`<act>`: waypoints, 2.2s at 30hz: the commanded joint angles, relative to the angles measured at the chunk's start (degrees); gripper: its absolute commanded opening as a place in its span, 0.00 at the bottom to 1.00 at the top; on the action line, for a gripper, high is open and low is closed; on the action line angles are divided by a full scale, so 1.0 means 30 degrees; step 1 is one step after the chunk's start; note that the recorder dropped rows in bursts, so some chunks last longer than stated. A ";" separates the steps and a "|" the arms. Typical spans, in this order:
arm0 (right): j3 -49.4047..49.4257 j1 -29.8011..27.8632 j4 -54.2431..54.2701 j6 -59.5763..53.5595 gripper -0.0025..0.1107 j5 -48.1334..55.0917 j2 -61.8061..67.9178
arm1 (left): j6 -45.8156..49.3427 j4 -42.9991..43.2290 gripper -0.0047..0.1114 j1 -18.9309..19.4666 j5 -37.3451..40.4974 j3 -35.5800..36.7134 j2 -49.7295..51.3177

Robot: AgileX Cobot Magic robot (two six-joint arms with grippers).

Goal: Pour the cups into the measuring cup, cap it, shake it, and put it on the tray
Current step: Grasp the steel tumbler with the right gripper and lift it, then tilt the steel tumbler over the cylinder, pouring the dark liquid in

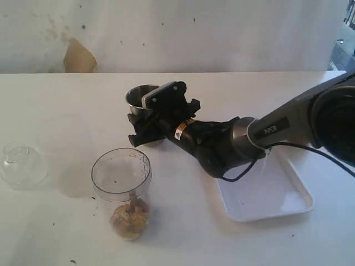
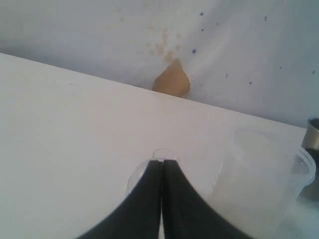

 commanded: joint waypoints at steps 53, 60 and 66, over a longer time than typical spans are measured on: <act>0.7674 -0.0016 -1.1461 -0.1785 0.02 0.2409 -1.2320 | -0.0052 0.0115 0.05 0.0016 -0.0281 0.0000 -0.0091; 0.7674 -0.0016 -1.1461 -0.4178 0.02 0.2413 -1.2274 | -0.0052 0.0115 0.05 0.0016 -0.0281 0.0000 -0.0091; 0.7674 -0.0016 -1.1461 -0.5667 0.02 0.2413 -1.2274 | -0.0052 0.0115 0.05 0.0016 -0.0281 0.0000 -0.0091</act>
